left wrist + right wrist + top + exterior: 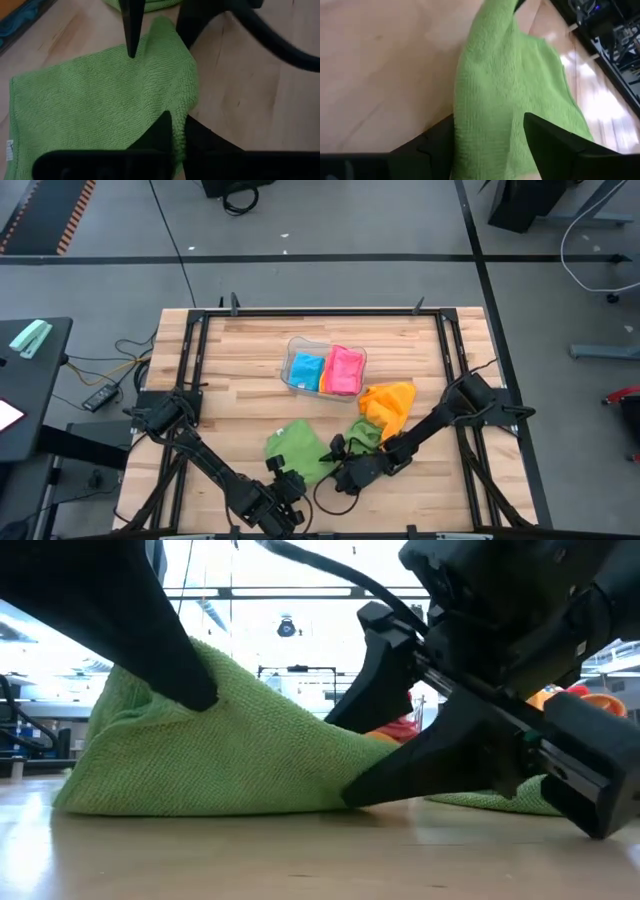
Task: Fold microfiber towels
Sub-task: Fold the top green microfiber cloth
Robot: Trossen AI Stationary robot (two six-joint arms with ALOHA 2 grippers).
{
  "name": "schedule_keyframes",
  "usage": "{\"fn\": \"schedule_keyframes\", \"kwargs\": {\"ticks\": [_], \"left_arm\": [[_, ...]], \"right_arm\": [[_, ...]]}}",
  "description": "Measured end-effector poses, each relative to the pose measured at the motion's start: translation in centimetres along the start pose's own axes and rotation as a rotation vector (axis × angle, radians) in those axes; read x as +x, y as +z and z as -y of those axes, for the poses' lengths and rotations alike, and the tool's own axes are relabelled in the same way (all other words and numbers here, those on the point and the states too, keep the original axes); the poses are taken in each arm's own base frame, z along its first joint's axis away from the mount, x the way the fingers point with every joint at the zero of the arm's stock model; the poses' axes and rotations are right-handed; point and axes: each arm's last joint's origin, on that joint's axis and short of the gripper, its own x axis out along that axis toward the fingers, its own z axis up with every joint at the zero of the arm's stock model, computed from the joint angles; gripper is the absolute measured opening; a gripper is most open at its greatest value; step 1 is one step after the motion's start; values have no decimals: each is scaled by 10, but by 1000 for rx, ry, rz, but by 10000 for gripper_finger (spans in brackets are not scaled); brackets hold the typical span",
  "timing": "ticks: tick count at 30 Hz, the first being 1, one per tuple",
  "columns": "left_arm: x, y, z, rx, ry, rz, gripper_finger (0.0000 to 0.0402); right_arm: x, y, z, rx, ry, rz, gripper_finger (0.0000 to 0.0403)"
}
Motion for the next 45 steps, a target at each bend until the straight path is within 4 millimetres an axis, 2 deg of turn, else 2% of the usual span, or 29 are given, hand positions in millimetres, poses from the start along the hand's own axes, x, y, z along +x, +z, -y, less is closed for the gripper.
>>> {"fn": "schedule_keyframes", "kwargs": {"ticks": [4,11,16,22,28,31,33,36,45], "left_arm": [[0,0,0,7,0,-1,42],[-2,-2,2,18,-10,-1,19],[-1,-4,6,30,-76,-18,41],[0,-13,9,71,-127,-26,80],[-35,-4,6,149,-181,4,119],[-42,-7,4,186,-152,14,127],[-41,-9,0,200,-106,18,128],[-29,-13,-1,203,-59,-4,123],[-1,-26,1,249,-7,-47,103]], "right_arm": [[-7,0,1,-50,32,-35,185],[-8,-3,1,-24,102,-41,91],[-6,10,6,-52,123,-51,44],[-6,29,19,-91,258,-124,40],[-12,42,33,-138,376,-242,39],[-15,51,39,-161,420,-239,39],[-17,57,41,-162,449,-231,39],[-19,64,45,-157,463,-225,39],[-23,66,45,-113,517,-246,39]]}}
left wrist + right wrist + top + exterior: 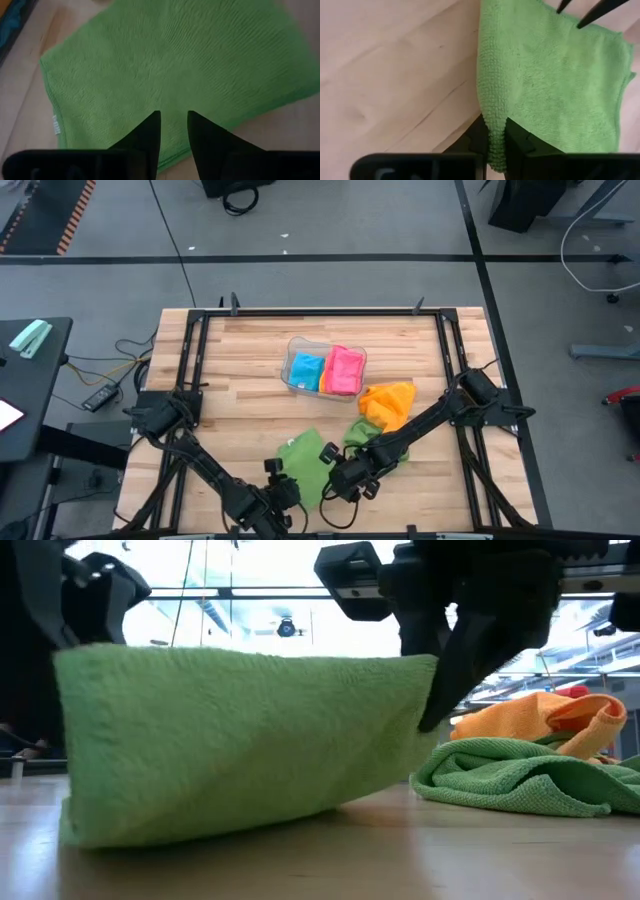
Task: Fold microfiber towels
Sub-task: Fold the top green microfiber cloth
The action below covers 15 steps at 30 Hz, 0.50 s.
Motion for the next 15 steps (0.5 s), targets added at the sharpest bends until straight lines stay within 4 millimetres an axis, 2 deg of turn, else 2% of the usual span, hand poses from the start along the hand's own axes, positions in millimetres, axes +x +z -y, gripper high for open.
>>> {"fn": "schedule_keyframes", "kwargs": {"ticks": [6,15], "left_arm": [[1,5,1,28,-23,24,91],[22,4,8,59,-94,-17,67]], "right_arm": [[-1,1,-1,10,31,19,39],[-2,1,-1,50,54,23,39]]}}
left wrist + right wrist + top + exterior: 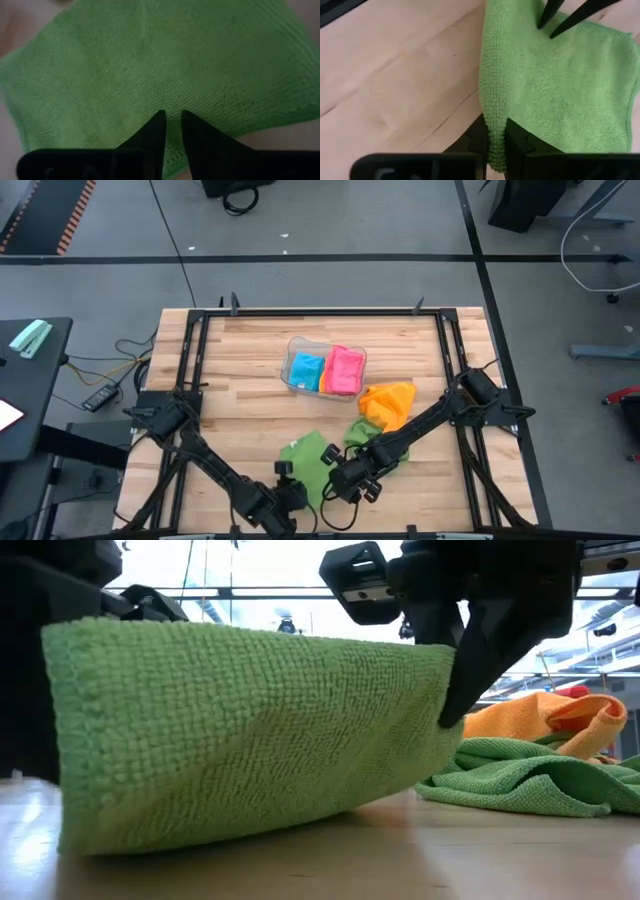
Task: Fold microfiber towels
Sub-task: Fold the top green microfiber cloth
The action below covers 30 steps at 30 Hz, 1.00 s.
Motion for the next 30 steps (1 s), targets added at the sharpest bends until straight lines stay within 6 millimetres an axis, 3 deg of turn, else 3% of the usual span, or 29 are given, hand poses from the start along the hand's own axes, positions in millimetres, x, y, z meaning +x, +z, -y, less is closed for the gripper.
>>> {"fn": "schedule_keyframes", "kwargs": {"ticks": [10,24,30], "left_arm": [[0,-1,1,10,-4,-1,63],[-2,-1,4,23,-8,16,44],[-24,2,2,60,17,56,33]], "right_arm": [[-23,2,14,32,-41,64,39],[-19,-10,44,73,29,145,39],[-13,-19,49,92,54,147,39]]}}
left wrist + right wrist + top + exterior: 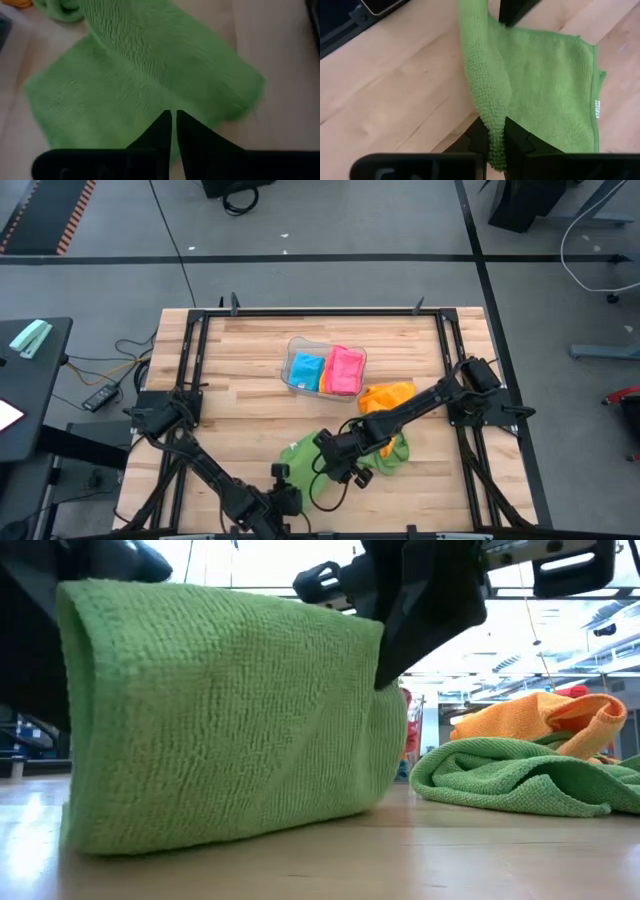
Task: Fold microfiber towels
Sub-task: Fold the top green microfiber cloth
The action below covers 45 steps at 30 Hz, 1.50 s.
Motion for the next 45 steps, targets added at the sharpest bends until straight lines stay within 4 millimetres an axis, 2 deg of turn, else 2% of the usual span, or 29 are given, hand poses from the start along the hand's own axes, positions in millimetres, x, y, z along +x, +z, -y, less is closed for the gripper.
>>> {"fn": "schedule_keyframes", "kwargs": {"ticks": [6,14,23,29,33,40,45], "left_arm": [[0,-4,-6,7,45,-41,23],[21,-17,0,23,57,-99,22],[14,-14,-1,21,39,-97,12],[16,-15,-1,21,40,-97,20],[16,-14,-1,19,41,-96,22],[16,-15,-1,13,44,-100,11],[16,-16,-1,11,49,-104,24]], "right_arm": [[0,-2,2,10,-1,-4,39],[0,-2,2,22,2,-2,39],[0,-1,6,44,-13,21,39],[4,-4,15,80,-28,39,39],[17,-15,18,91,-26,12,39],[15,-21,31,145,-47,50,39],[19,-29,34,184,-46,65,39]]}}
